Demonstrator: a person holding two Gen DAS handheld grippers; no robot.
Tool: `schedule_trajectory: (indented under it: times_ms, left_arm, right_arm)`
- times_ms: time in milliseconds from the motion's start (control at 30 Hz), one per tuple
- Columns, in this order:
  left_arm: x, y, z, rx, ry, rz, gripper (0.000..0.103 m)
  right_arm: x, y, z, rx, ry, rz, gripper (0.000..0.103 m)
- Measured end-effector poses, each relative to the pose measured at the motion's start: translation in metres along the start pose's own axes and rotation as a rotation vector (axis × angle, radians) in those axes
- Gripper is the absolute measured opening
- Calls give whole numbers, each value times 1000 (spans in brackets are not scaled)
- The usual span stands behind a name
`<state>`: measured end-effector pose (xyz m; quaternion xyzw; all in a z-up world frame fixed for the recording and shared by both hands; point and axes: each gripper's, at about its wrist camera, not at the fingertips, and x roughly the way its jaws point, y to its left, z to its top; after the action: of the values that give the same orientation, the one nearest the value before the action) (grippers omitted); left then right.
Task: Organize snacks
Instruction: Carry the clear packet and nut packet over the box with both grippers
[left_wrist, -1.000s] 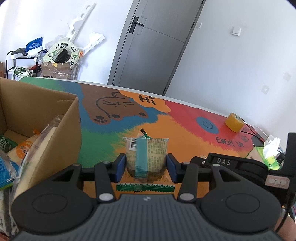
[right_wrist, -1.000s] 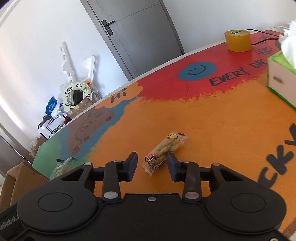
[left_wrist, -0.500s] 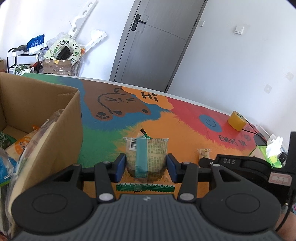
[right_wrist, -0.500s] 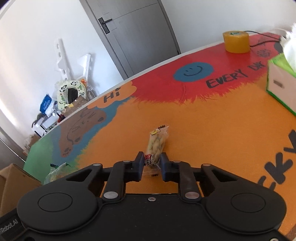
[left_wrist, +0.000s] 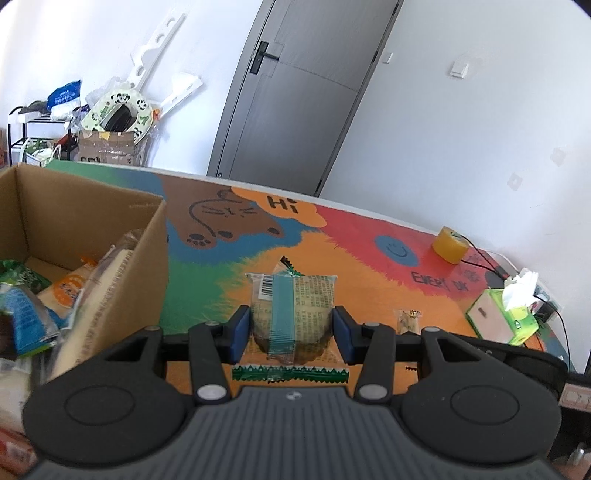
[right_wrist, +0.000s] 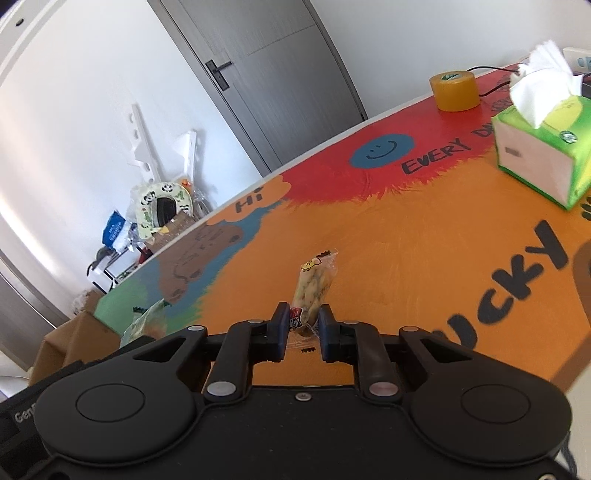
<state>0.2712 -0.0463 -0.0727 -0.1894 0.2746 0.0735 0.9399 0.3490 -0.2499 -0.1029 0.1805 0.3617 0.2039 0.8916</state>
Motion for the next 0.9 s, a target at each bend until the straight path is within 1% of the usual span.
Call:
schedule_trajectory:
  times_ms: [200, 567, 900]
  left_arm:
    - [-15, 0, -2, 8, -10, 4, 46]
    - [-54, 0, 1, 30, -70, 7, 46]
    - [-85, 15, 7, 19, -124, 29, 46]
  right_arm:
    - [-22, 6, -11, 16, -29, 32, 18]
    - [-56, 24, -21, 5, -88, 110, 18]
    - [-69, 48, -25, -33, -112, 172, 18]
